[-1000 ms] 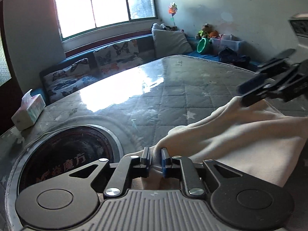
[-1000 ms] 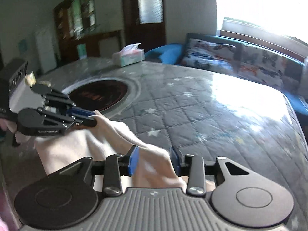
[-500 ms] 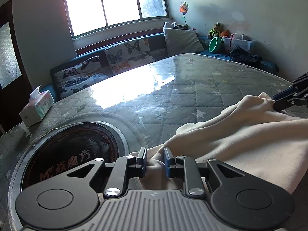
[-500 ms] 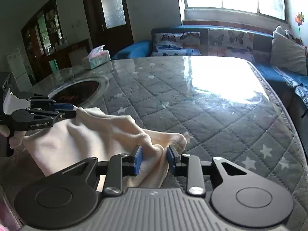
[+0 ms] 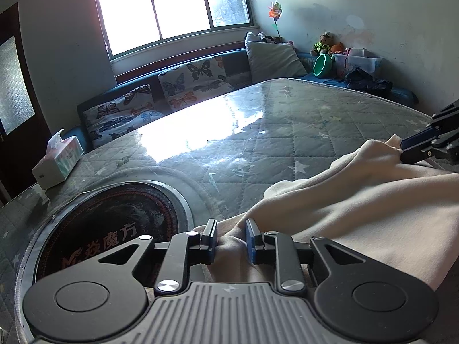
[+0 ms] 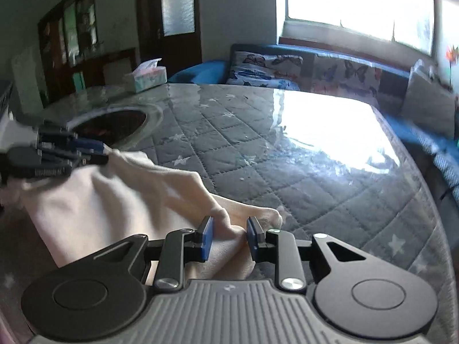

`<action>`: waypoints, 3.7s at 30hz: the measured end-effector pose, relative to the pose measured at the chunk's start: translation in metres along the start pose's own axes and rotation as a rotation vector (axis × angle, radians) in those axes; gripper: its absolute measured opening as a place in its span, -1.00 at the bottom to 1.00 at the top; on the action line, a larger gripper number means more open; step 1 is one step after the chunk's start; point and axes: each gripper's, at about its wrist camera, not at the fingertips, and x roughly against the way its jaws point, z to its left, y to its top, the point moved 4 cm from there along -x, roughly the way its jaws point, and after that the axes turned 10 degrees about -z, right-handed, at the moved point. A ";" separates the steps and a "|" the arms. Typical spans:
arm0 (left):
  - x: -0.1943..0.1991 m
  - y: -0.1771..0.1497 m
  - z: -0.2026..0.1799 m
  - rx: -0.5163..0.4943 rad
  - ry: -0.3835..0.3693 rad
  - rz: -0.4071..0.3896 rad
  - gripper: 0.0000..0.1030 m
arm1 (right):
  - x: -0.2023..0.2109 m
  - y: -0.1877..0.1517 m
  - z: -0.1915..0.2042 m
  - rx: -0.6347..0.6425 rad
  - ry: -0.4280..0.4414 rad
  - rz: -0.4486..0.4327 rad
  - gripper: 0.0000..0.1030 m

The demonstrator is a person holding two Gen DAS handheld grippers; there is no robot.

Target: Fold clothes

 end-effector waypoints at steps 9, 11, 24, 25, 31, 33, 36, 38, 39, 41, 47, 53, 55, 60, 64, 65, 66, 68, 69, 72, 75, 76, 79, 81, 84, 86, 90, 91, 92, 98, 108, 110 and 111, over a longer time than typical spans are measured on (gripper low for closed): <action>0.000 0.000 0.000 -0.002 0.007 -0.001 -0.48 | 0.006 0.002 -0.002 -0.005 0.007 -0.006 -0.93; -0.001 0.000 0.000 -0.005 0.008 -0.001 -0.48 | 0.013 0.009 0.001 0.046 -0.016 -0.029 -0.94; 0.003 -0.002 0.001 -0.015 0.033 -0.014 -0.22 | 0.003 -0.001 -0.001 0.123 -0.093 -0.025 -0.88; 0.006 0.000 0.001 -0.009 0.035 -0.019 -0.22 | 0.006 0.001 -0.001 0.124 -0.095 -0.029 -0.88; 0.022 0.012 -0.007 0.008 0.040 -0.068 -0.22 | 0.015 0.023 0.015 0.114 -0.023 -0.070 -0.88; 0.023 0.016 -0.013 -0.002 0.023 -0.078 -0.22 | 0.006 0.028 0.024 0.105 0.022 -0.060 -0.88; 0.020 0.020 -0.024 0.004 -0.033 -0.075 -0.27 | -0.015 0.035 0.041 0.121 0.085 -0.043 -0.88; 0.015 0.024 -0.031 0.011 -0.070 -0.073 -0.45 | -0.029 0.037 0.050 0.132 0.107 -0.025 -0.88; 0.011 0.025 -0.033 0.016 -0.085 -0.071 -0.58 | -0.036 0.037 0.053 0.132 0.116 -0.013 -0.88; 0.002 0.027 -0.036 0.029 -0.107 -0.061 -0.68 | -0.048 0.036 0.057 0.132 0.117 0.008 -0.88; -0.020 0.025 -0.036 0.055 -0.123 -0.009 -0.71 | -0.063 0.026 0.058 0.121 0.093 0.034 -0.88; -0.024 0.028 -0.032 0.057 -0.117 -0.001 -0.64 | -0.062 0.035 0.066 0.143 0.118 0.034 -0.85; -0.024 0.028 -0.030 0.062 -0.111 -0.002 -0.63 | -0.070 0.033 0.067 0.143 0.115 0.057 -0.84; -0.005 0.027 -0.026 0.069 -0.098 -0.059 -0.56 | -0.070 0.038 0.068 0.150 0.120 0.062 -0.83; 0.024 0.026 -0.022 0.086 -0.064 -0.123 -0.45 | -0.065 0.047 0.079 0.165 0.161 0.046 -0.81; 0.032 0.025 -0.023 0.083 -0.054 -0.132 -0.44 | -0.066 0.048 0.082 0.169 0.175 0.048 -0.81; 0.041 0.023 -0.023 0.085 -0.048 -0.137 -0.44 | -0.068 0.049 0.086 0.175 0.188 0.054 -0.81; 0.056 0.018 -0.024 0.106 -0.054 -0.135 -0.44 | -0.074 0.048 0.094 0.189 0.209 0.067 -0.81; 0.061 0.015 -0.026 0.113 -0.055 -0.129 -0.44 | -0.078 0.048 0.098 0.199 0.214 0.074 -0.81; 0.076 0.003 -0.031 0.135 -0.063 -0.111 -0.44 | -0.090 0.044 0.108 0.216 0.219 0.089 -0.80; 0.081 -0.010 -0.038 0.165 -0.082 -0.078 -0.44 | -0.098 0.045 0.112 0.224 0.200 0.084 -0.75; 0.082 -0.015 -0.040 0.166 -0.083 -0.072 -0.44 | -0.100 0.046 0.113 0.221 0.196 0.083 -0.70; 0.087 -0.020 -0.043 0.160 -0.066 -0.073 -0.44 | -0.098 0.048 0.115 0.214 0.194 0.068 -0.70; 0.089 -0.019 -0.042 0.168 -0.067 -0.080 -0.36 | -0.092 0.051 0.120 0.223 0.215 0.054 -0.70; 0.089 -0.020 -0.043 0.173 -0.063 -0.076 -0.30 | -0.087 0.052 0.134 0.259 0.255 0.055 -0.66; 0.088 -0.022 -0.043 0.177 -0.061 -0.072 -0.28 | -0.093 0.051 0.143 0.269 0.275 0.071 -0.66; 0.088 -0.024 -0.040 0.193 -0.066 -0.065 -0.17 | -0.111 0.045 0.153 0.283 0.282 0.089 -0.64; 0.087 -0.024 -0.040 0.196 -0.068 -0.065 -0.14 | -0.114 0.045 0.154 0.284 0.285 0.085 -0.62; 0.088 -0.024 -0.039 0.197 -0.071 -0.065 -0.08 | -0.114 0.046 0.154 0.277 0.287 0.082 -0.61; 0.090 -0.021 -0.031 0.228 -0.071 -0.072 0.38 | -0.084 0.056 0.140 0.256 0.265 0.032 -0.51; 0.098 0.006 -0.019 0.345 -0.098 -0.173 1.00 | -0.043 0.018 0.105 0.231 0.184 0.041 -0.44; 0.093 0.010 -0.017 0.360 -0.104 -0.174 1.00 | -0.039 0.014 0.097 0.187 0.179 0.035 -0.37; 0.091 0.011 -0.016 0.373 -0.110 -0.170 1.00 | -0.036 0.012 0.093 0.170 0.173 0.032 -0.33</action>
